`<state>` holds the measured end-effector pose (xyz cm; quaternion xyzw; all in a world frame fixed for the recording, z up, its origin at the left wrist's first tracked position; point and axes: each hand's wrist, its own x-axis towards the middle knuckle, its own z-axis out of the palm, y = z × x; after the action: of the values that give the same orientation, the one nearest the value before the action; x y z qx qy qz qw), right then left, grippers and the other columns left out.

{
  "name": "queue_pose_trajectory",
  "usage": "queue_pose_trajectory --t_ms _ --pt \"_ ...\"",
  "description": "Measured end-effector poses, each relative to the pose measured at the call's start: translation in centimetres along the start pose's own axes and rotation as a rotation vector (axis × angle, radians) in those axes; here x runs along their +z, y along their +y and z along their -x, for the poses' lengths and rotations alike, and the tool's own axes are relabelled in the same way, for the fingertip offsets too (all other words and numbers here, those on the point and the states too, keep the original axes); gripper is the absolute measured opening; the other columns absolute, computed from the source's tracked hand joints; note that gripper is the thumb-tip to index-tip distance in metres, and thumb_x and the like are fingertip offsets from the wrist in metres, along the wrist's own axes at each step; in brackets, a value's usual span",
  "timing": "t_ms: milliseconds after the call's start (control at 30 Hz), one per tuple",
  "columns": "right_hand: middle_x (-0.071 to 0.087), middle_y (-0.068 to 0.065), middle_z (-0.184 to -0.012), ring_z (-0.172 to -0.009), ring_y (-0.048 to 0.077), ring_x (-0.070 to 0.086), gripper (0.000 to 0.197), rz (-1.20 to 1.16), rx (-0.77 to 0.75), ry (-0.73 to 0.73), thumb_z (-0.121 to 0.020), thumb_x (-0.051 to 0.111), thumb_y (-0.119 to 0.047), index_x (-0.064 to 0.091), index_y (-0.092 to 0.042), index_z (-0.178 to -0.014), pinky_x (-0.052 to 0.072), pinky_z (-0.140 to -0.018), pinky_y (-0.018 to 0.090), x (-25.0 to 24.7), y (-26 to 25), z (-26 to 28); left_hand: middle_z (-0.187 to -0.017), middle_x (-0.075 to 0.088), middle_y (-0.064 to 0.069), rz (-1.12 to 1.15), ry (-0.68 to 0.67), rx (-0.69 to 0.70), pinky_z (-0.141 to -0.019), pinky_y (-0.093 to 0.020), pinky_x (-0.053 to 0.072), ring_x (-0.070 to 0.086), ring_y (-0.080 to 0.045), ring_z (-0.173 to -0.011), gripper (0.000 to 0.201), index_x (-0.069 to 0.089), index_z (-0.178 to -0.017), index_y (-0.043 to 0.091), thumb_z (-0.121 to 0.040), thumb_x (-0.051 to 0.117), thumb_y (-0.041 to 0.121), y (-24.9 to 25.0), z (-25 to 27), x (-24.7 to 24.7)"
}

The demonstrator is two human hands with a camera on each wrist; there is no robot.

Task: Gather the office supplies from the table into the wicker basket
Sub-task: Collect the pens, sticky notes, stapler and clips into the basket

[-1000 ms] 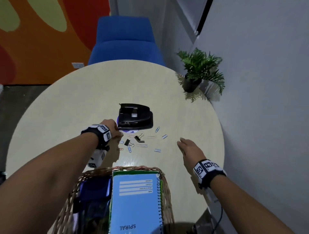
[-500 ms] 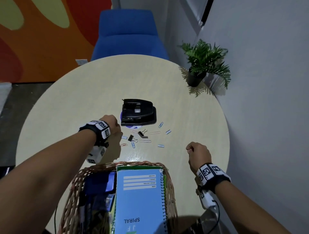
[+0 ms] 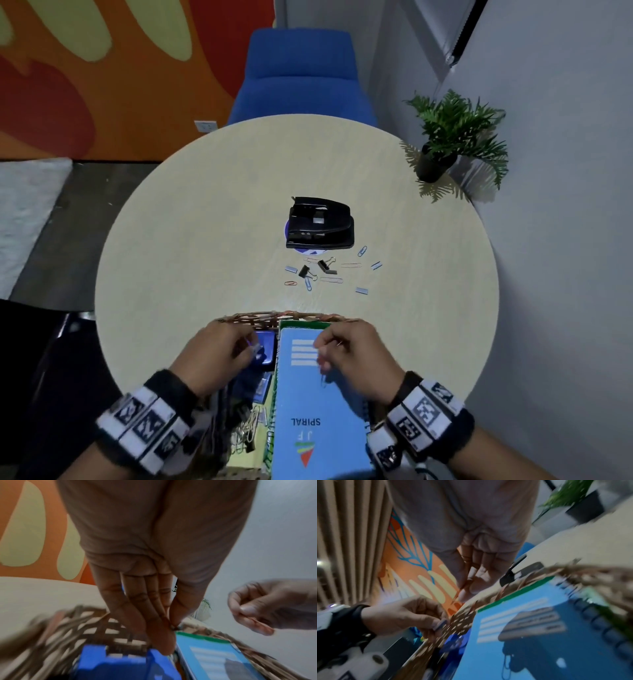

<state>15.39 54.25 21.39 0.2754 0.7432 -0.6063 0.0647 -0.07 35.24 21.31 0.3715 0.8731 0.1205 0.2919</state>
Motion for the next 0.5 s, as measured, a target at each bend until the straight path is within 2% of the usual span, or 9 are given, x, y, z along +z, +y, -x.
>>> queue_pose_trajectory --t_ms 67,167,233,300,400,500 --pt "0.063 0.009 -0.065 -0.058 0.018 0.06 0.035 0.003 0.011 -0.07 -0.088 0.045 0.005 0.063 -0.019 -0.07 0.059 -0.062 0.043 2.4 -0.3 0.5 -0.071 0.065 0.013 0.007 -0.017 -0.011 -0.064 -0.024 0.045 0.058 -0.002 -0.067 0.009 0.058 -0.077 0.036 -0.084 0.055 0.032 -0.7 1.8 2.0" --pt "0.062 0.005 -0.067 -0.063 0.017 0.063 0.037 0.164 -0.036 -0.173 -0.089 0.04 0.005 0.062 -0.019 -0.073 0.061 -0.069 0.044 5.3 -0.4 0.5 -0.083 0.073 0.008 -0.028 -0.025 -0.015 -0.069 -0.028 0.048 0.066 -0.01 -0.081 0.018 0.066 -0.089 0.029 -0.083 0.05 0.035 -1.5 3.7 4.4" --pt "0.063 0.005 -0.07 -0.077 0.025 0.066 0.036 0.288 -0.057 -0.24 -0.088 0.04 0.002 0.063 -0.023 -0.077 0.059 -0.075 0.042 6.8 -0.3 0.5 -0.09 0.073 0.006 -0.067 -0.033 -0.024 -0.071 -0.031 0.049 0.066 -0.012 -0.088 0.028 0.065 -0.098 0.029 -0.085 0.043 0.042 -1.8 4.6 5.3" --pt "0.064 0.004 -0.075 -0.089 0.029 0.065 0.033 0.354 -0.069 -0.305 -0.089 0.041 -0.002 0.068 -0.021 -0.083 0.057 -0.082 0.039 7.9 -0.5 0.6 -0.099 0.072 0.009 -0.079 -0.022 -0.048 -0.075 -0.03 0.05 0.065 -0.013 -0.095 0.038 0.063 -0.108 0.035 -0.083 0.037 0.047 -2.3 5.5 5.4" --pt "0.07 0.01 -0.091 -0.085 0.027 0.067 0.027 0.414 -0.087 -0.382 -0.093 0.046 -0.006 0.07 -0.016 -0.096 0.055 -0.082 0.033 8.6 -0.8 0.6 -0.105 0.072 0.012 -0.052 0.012 -0.091 -0.077 -0.029 0.051 0.065 -0.012 -0.1 0.042 0.059 -0.114 0.042 -0.078 0.038 0.05 -2.9 6.5 4.8" --pt "0.072 0.012 -0.1 -0.081 0.026 0.067 0.022 0.449 -0.11 -0.332 -0.094 0.049 -0.013 0.069 -0.018 -0.102 0.056 -0.079 0.034 7.8 -1.3 0.4 -0.101 0.072 0.013 -0.024 0.066 -0.111 -0.074 -0.03 0.05 0.065 -0.013 -0.098 0.036 0.059 -0.109 0.042 -0.078 0.043 0.049 -2.6 6.9 3.6"
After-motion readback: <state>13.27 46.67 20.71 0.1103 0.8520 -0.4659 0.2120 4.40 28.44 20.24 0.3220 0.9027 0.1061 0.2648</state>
